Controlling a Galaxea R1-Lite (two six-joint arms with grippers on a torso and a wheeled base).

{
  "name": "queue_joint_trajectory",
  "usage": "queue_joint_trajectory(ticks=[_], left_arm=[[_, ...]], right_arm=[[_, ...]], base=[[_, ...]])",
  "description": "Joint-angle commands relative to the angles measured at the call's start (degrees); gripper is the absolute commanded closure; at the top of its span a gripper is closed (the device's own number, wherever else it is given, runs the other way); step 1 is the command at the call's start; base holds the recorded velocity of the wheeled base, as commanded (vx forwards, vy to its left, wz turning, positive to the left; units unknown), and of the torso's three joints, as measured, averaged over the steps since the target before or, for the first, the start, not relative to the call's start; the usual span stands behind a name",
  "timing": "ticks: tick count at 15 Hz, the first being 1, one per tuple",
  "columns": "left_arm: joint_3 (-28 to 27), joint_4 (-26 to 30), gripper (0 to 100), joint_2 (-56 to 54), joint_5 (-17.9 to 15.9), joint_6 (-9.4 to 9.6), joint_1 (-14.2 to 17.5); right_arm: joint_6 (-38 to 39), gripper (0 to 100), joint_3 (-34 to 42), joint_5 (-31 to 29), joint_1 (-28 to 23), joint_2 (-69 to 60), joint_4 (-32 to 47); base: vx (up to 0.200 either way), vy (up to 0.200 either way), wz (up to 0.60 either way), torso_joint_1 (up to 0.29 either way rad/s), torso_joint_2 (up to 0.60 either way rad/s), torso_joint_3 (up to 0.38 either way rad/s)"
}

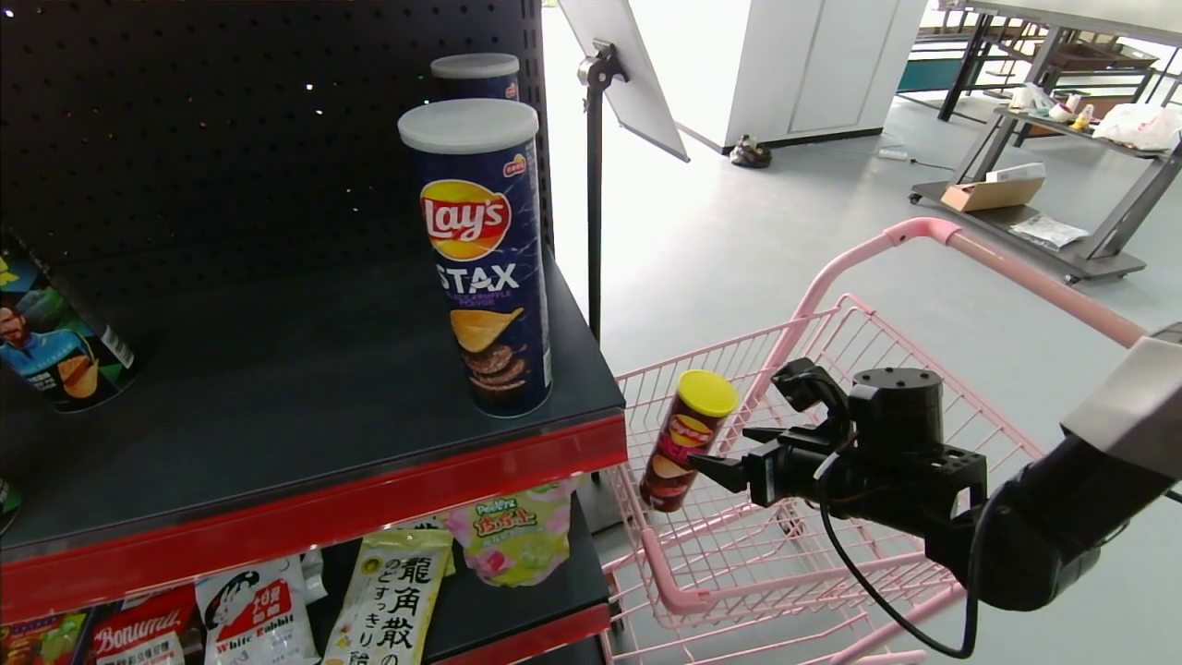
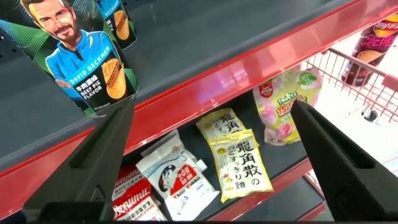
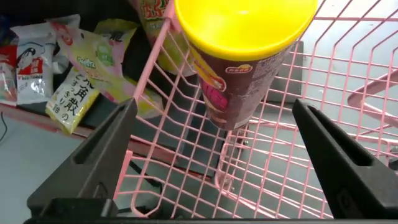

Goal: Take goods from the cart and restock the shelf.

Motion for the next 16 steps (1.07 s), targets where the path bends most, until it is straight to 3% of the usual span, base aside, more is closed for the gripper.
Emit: queue_joint_trajectory(ticks=[1, 3, 16], left_arm=[[-0.2, 0.0, 0, 0.1, 0.1, -0.01, 0.0], [0.2, 0.0, 0, 0.2, 0.1, -0.01, 0.0], [-0.2, 0.0, 0, 0.8, 0.3, -0.01, 0.0]], right_arm=[[0.0, 0, -1.7, 0.1, -0.1, 4.2, -2.4], [0.4, 0, -2.7, 0.0, -0.5, 7.0, -5.3], [2.3, 0, -15.5, -0.4, -0.1, 15.8, -6.0]], base=[[0.0, 0.0, 0.0, 0.0, 0.0, 0.0], [0.0, 0.0, 0.0, 0.0, 0.0, 0.0], [0.0, 0.0, 0.0, 0.0, 0.0, 0.0]])
